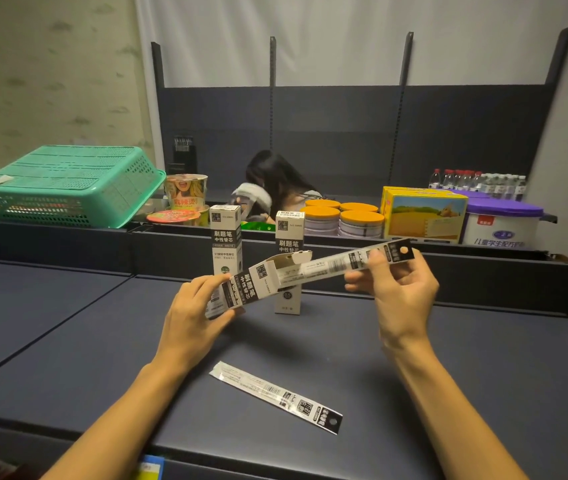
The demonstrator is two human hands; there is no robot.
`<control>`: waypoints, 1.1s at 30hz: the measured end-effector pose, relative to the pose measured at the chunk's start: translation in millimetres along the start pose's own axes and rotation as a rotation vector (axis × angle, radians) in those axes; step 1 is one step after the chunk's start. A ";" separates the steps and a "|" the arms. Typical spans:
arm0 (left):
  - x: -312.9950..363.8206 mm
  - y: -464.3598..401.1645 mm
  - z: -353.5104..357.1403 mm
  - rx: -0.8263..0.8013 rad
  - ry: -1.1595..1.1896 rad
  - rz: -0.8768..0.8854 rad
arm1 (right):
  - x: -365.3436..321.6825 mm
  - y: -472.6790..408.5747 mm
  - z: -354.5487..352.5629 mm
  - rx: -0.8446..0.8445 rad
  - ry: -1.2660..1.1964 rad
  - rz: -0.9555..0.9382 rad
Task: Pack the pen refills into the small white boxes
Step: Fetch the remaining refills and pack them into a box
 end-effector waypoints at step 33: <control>3.5 0.1 2.8 -0.008 -0.024 0.057 | 26.1 17.9 51.3 -0.438 0.288 -0.077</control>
Point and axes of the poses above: each hand's wrist, its own y-axis away from the middle knuckle, its own z-axis out of the palm, x = y × z, the point moved 8 cm from there along -y, towards the middle knuckle, and after that the axes turned 11 degrees about -x, right-handed, at the moved point
